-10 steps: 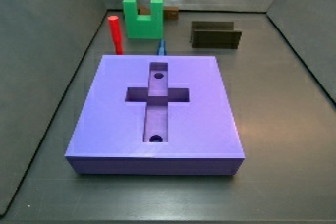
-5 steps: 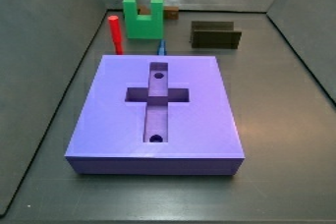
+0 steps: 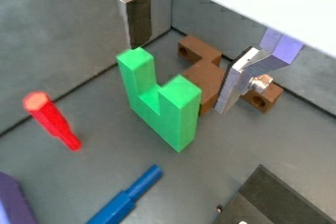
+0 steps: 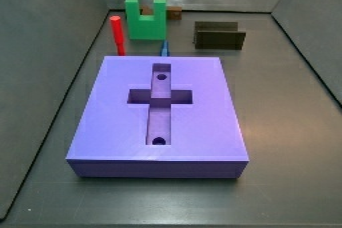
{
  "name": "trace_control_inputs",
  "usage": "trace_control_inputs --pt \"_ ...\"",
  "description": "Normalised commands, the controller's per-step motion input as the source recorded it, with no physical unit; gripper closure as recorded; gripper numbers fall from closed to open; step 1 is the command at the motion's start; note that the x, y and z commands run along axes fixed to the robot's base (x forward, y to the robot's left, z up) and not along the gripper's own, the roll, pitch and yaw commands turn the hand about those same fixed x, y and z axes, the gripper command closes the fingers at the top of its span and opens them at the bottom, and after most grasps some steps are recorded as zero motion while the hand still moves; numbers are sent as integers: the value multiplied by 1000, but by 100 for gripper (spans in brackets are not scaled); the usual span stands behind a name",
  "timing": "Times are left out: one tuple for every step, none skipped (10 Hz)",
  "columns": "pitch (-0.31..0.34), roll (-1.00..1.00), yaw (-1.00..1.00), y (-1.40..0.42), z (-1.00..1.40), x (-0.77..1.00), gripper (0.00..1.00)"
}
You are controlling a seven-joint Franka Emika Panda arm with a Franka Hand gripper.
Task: Pick up the green object. Move up. Move to above the board. Insert the green object.
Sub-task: Pick up the green object.
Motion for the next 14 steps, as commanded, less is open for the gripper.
trace_control_inputs --pt "116 1 0 166 -540 246 0" --pt "119 0 0 129 -563 277 0" --pt "87 0 0 129 -554 183 0" --pt "49 -36 0 134 -426 0 0" --pt "0 -129 -20 137 -306 -254 0" --pt "0 -169 -23 111 -231 -294 0" --pt "0 -70 0 109 -346 -171 0" --pt "0 -37 0 109 -343 -60 0" --pt "17 -31 0 26 -257 0 0" --pt "19 -34 0 0 -183 0 0" --pt "17 -57 -49 0 -100 0 0" --pt "33 -54 -66 -49 -37 34 0" --pt "53 -4 0 -37 -71 51 0" --pt "59 0 0 -40 -143 94 0"
